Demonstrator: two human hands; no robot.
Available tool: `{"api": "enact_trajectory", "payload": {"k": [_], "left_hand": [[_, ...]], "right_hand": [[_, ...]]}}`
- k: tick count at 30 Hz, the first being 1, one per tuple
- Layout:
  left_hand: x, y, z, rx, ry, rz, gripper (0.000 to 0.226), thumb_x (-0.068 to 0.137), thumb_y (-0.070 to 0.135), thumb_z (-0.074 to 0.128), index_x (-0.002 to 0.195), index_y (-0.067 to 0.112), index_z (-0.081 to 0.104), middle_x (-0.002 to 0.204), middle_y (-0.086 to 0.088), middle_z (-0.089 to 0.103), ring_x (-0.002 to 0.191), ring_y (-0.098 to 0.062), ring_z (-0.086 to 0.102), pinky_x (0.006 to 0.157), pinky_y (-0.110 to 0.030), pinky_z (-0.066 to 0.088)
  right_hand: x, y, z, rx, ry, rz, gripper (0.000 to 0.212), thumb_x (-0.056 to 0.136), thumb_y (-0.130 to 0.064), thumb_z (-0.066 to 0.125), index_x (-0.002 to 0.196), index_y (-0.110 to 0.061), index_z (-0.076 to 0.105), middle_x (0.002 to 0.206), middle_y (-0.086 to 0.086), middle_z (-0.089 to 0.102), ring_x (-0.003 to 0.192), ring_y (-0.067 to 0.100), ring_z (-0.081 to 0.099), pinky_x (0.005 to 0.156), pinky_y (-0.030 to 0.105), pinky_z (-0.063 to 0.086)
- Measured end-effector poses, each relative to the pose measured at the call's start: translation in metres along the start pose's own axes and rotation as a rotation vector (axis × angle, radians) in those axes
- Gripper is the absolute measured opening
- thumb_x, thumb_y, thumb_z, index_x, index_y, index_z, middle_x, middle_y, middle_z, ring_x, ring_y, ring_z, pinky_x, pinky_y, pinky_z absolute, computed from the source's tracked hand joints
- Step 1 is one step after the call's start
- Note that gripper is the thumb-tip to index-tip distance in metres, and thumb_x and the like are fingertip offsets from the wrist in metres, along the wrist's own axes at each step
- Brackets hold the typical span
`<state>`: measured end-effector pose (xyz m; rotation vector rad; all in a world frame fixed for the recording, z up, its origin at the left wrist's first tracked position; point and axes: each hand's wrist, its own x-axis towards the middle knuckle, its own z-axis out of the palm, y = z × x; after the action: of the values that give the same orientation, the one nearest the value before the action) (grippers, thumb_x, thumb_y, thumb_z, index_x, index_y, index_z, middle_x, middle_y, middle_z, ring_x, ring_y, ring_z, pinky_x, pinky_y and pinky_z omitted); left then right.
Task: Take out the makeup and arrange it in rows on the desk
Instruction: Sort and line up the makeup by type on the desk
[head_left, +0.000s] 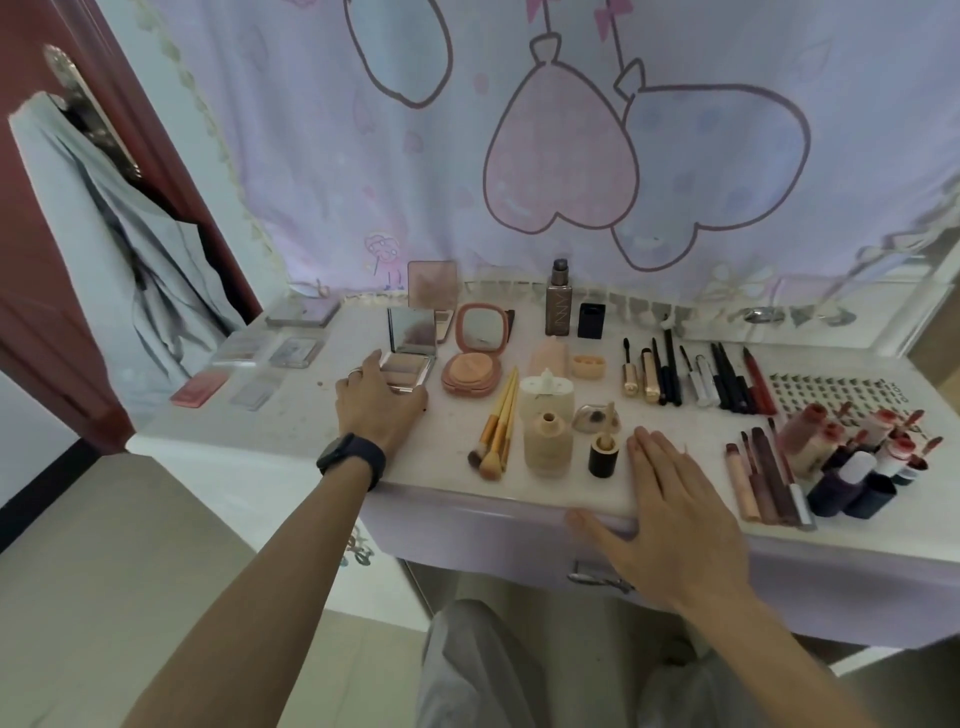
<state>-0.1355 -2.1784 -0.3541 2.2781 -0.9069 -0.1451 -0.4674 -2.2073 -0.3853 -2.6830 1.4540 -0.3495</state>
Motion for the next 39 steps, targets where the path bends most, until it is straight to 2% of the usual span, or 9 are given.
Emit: {"api": "enact_trajectory", "payload": {"k": [12, 18, 21, 23, 27, 30, 32, 34, 39], "left_hand": [[-0.002, -0.001, 0.001, -0.118, 0.03, -0.005, 0.08, 0.078, 0.041, 0.074, 0.147, 0.016, 0.041, 0.124, -0.008, 0.062, 0.124, -0.03, 0.048, 0.102, -0.044, 0.047], [0.007, -0.011, -0.01, -0.133, -0.026, 0.039, 0.077, 0.085, 0.043, 0.07, 0.149, 0.013, 0.039, 0.145, -0.015, 0.048, 0.136, -0.033, 0.04, 0.113, -0.044, 0.035], [0.017, -0.03, -0.031, -0.009, 0.068, 0.036, 0.061, 0.095, 0.034, 0.058, 0.148, 0.012, 0.039, 0.152, -0.019, 0.037, 0.143, -0.035, 0.026, 0.117, -0.045, 0.025], [0.022, -0.052, -0.045, 0.156, 0.125, -0.013, 0.061, 0.095, 0.035, 0.053, 0.149, 0.012, 0.037, 0.157, -0.019, 0.03, 0.146, -0.034, 0.019, 0.119, -0.047, 0.019], [0.023, -0.097, -0.063, 0.401, 0.03, -0.148, 0.069, 0.098, 0.049, 0.036, 0.155, 0.012, 0.023, 0.165, -0.01, 0.013, 0.152, -0.027, 0.004, 0.121, -0.052, 0.005], [0.017, -0.104, -0.064, 0.405, 0.023, -0.127, 0.06, 0.098, 0.044, 0.033, 0.146, 0.008, 0.037, 0.158, -0.017, 0.029, 0.148, -0.033, 0.017, 0.119, -0.055, 0.013], [0.01, -0.101, -0.063, 0.399, 0.09, -0.072, 0.043, 0.097, 0.032, 0.038, 0.126, 0.005, 0.055, 0.137, -0.027, 0.046, 0.132, -0.043, 0.037, 0.113, -0.054, 0.027], [-0.001, -0.096, -0.062, 0.323, 0.151, -0.042, 0.032, 0.099, 0.025, 0.043, 0.117, 0.004, 0.06, 0.124, -0.027, 0.049, 0.115, -0.046, 0.048, 0.105, -0.052, 0.037], [-0.015, -0.093, -0.068, 0.212, 0.14, -0.062, 0.03, 0.1, 0.031, 0.049, 0.118, 0.01, 0.061, 0.128, -0.023, 0.049, 0.115, -0.043, 0.048, 0.098, -0.048, 0.043]], "right_hand": [[-0.002, 0.0, 0.001, 0.007, 0.018, -0.004, 0.114, 0.08, -0.093, 0.016, 0.158, -0.01, 0.021, 0.166, 0.004, 0.018, 0.154, 0.017, 0.013, 0.124, 0.033, 0.005], [0.0, 0.0, 0.0, 0.003, 0.013, -0.004, 0.114, 0.08, -0.093, 0.014, 0.16, -0.012, 0.013, 0.168, 0.002, 0.01, 0.155, 0.014, 0.006, 0.122, 0.03, -0.002], [-0.001, 0.0, 0.002, 0.009, 0.032, 0.007, 0.114, 0.08, -0.093, 0.015, 0.159, -0.011, 0.018, 0.167, 0.003, 0.015, 0.154, 0.015, 0.01, 0.124, 0.032, 0.004], [-0.001, 0.0, 0.002, 0.007, 0.028, 0.011, 0.115, 0.079, -0.094, 0.016, 0.159, -0.011, 0.019, 0.167, 0.003, 0.017, 0.154, 0.016, 0.012, 0.125, 0.034, 0.008], [0.0, 0.0, 0.003, 0.0, 0.042, 0.013, 0.115, 0.079, -0.094, 0.018, 0.157, -0.009, 0.026, 0.165, 0.006, 0.024, 0.153, 0.019, 0.02, 0.124, 0.037, 0.014], [0.0, -0.001, 0.002, -0.016, 0.037, 0.009, 0.115, 0.079, -0.094, 0.017, 0.157, -0.01, 0.025, 0.165, 0.005, 0.022, 0.153, 0.018, 0.019, 0.124, 0.034, 0.011], [0.0, -0.001, 0.001, -0.019, 0.036, 0.004, 0.115, 0.079, -0.093, 0.016, 0.157, -0.01, 0.024, 0.165, 0.004, 0.022, 0.153, 0.018, 0.017, 0.123, 0.033, 0.008], [-0.001, -0.001, 0.0, -0.005, 0.028, 0.001, 0.116, 0.078, -0.094, 0.015, 0.158, -0.01, 0.023, 0.166, 0.004, 0.021, 0.153, 0.017, 0.016, 0.122, 0.032, 0.006], [-0.002, -0.001, -0.002, 0.017, 0.016, 0.004, 0.118, 0.075, -0.095, 0.011, 0.158, -0.011, 0.02, 0.167, 0.004, 0.018, 0.154, 0.017, 0.014, 0.122, 0.032, 0.005]]}}
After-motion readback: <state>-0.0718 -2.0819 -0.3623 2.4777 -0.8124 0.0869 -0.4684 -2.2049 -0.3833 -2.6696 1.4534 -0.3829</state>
